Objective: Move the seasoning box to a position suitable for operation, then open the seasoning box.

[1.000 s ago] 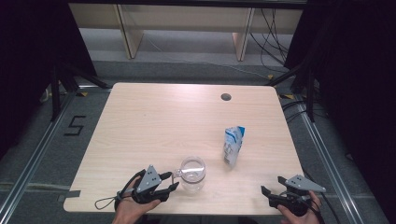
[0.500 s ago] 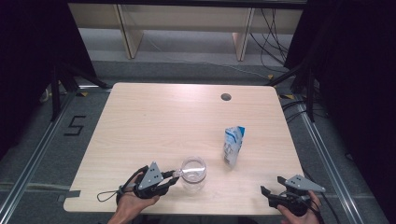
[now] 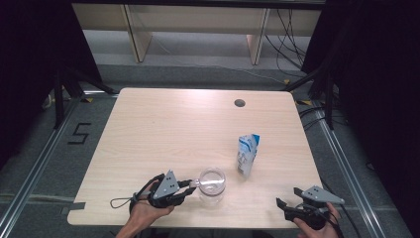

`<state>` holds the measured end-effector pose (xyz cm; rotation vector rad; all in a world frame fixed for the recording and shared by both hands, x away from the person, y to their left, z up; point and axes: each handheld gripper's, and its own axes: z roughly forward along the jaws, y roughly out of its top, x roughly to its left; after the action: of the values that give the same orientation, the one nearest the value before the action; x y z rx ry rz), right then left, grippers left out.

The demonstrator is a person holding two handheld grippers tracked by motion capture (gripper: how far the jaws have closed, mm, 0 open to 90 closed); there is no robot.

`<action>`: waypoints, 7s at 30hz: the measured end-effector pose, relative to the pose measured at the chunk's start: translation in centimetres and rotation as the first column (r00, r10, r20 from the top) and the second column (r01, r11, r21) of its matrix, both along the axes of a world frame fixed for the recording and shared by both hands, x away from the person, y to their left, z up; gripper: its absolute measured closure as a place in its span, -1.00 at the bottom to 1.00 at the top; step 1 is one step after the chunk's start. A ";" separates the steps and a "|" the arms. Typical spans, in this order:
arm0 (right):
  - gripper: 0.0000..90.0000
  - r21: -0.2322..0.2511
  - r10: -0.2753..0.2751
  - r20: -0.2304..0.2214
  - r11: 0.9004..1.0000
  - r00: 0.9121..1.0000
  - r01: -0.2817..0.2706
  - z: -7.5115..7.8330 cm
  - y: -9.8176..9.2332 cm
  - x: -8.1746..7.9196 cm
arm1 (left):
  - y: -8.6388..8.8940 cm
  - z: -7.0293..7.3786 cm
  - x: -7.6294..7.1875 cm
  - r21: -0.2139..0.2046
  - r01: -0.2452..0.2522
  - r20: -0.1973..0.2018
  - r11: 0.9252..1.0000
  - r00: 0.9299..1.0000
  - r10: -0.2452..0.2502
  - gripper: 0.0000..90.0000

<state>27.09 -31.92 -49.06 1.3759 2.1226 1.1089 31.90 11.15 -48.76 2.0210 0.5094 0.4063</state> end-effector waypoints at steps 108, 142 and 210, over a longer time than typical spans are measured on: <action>-0.05 0.030 0.228 0.128 0.972 0.965 -0.234 0.9 4.4 0.1 | -2.1 4.5 -1.2 -0.167 -0.132 -0.087 0.977 0.989 0.119 0.95; 0.63 -0.037 0.350 0.200 0.936 0.915 -0.350 1.5 8.5 1.3 | -2.0 3.8 -0.9 -0.151 -0.138 -0.077 0.979 0.989 0.127 0.94; 0.90 -0.018 0.432 0.309 0.893 0.847 -0.449 3.9 13.0 2.2 | 1.0 2.7 -3.2 -0.178 -0.154 -0.131 0.972 0.983 0.131 0.17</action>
<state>29.29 -18.87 -45.12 0.6771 2.2365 1.4537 28.72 12.19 -46.02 1.8393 0.7425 0.3136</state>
